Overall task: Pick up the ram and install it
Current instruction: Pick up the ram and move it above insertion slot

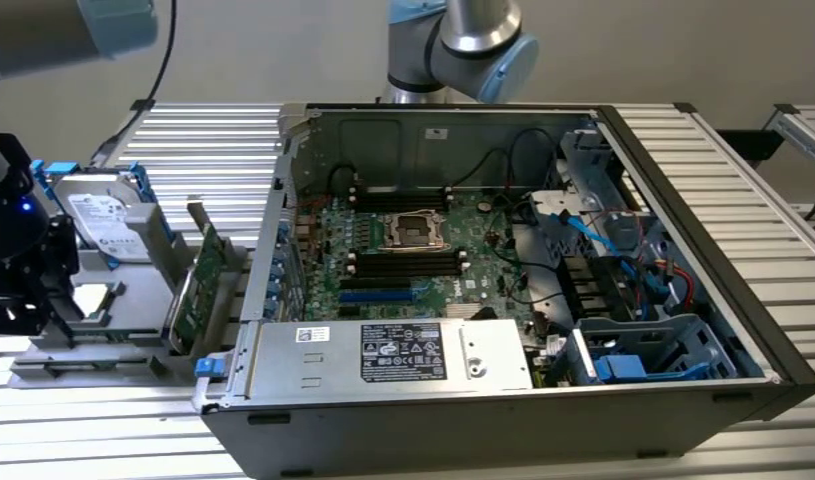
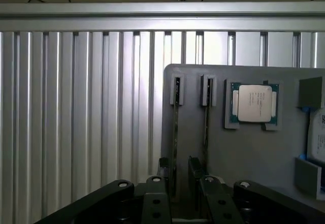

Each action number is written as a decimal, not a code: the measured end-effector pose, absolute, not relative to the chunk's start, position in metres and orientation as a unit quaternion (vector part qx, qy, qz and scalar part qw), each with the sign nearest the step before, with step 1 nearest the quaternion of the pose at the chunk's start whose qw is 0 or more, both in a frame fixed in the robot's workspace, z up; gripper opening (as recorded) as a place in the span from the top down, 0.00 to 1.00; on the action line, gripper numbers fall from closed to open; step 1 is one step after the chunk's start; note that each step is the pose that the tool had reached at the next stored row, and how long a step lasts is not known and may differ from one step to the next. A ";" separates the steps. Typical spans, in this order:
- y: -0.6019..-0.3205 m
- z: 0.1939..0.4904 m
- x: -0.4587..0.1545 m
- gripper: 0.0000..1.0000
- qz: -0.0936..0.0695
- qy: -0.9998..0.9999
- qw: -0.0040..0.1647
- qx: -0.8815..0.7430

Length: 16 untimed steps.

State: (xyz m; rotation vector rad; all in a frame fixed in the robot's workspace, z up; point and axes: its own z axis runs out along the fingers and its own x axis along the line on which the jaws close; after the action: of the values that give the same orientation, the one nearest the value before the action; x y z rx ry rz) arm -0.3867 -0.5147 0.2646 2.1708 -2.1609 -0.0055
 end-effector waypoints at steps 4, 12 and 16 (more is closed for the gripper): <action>-0.515 0.257 -0.387 0.70 -0.002 -0.705 0.039 0.708; -0.518 0.243 -0.387 0.70 -0.002 -0.705 0.039 0.708; -0.520 0.236 -0.387 0.70 -0.002 -0.705 0.039 0.708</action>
State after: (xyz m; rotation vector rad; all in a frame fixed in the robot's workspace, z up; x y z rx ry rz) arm -0.3873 -0.5202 0.2355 2.1709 -2.1608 -0.0055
